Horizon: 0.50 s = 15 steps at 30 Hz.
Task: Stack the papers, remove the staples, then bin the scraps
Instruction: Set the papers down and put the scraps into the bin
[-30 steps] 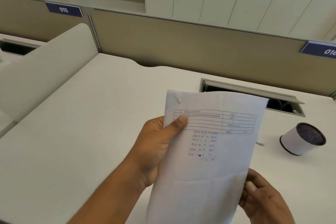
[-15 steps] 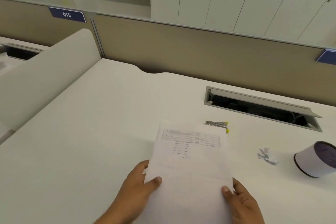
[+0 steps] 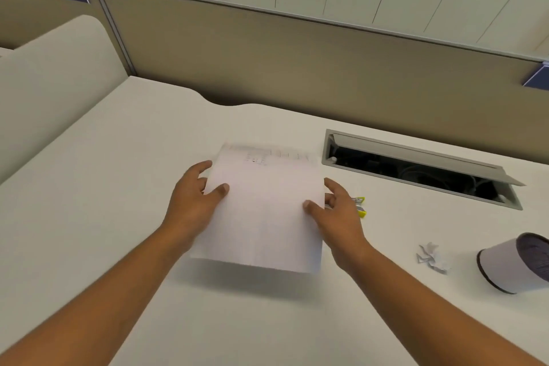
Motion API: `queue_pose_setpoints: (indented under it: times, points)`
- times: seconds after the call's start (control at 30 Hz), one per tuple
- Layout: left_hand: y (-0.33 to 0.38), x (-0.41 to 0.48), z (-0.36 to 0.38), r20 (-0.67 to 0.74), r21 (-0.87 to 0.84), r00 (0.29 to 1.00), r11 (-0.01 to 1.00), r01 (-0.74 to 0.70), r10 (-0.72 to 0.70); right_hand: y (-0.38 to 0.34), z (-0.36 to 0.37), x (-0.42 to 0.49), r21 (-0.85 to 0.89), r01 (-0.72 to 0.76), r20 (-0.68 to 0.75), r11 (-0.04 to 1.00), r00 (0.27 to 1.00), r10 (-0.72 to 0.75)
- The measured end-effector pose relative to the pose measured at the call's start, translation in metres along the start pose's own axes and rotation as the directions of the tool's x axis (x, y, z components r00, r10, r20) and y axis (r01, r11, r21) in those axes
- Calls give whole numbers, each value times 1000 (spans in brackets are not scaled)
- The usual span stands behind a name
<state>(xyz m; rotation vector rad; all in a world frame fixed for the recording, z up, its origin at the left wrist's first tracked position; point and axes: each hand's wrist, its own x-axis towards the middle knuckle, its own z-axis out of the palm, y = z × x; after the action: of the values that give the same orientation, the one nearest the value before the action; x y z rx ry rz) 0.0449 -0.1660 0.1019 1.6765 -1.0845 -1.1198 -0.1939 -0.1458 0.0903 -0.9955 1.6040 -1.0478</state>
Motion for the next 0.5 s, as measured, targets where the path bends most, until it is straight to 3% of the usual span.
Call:
queue_pose_setpoints:
  times: [0.07, 0.13, 0.2, 0.27, 0.37, 0.5]
  points:
    - [-8, 32, 10, -16, 67, 1000, 998, -17, 18, 5, 7, 19, -94, -2, -17, 996, 1000, 0]
    - [-25, 55, 16, -19, 215, 997, 975, -63, 68, 20, 13, 32, -311, 42, -14, 950, 999, -48]
    - [-49, 65, 18, 43, 434, 988, 888, -155, 151, 45, 17, 35, -576, 136, 82, 806, 991, -109]
    - [-74, 64, 20, 191, 605, 962, 748, -271, 194, 69, 19, 31, -744, 264, 218, 614, 964, -151]
    - [-102, 61, 23, 325, 760, 918, 516, -396, 226, 95, 21, 26, -816, 391, 323, 426, 919, -224]
    - [-114, 62, 28, 274, 806, 905, 436, -400, 324, 110, 26, 26, -826, 413, 298, 384, 898, -324]
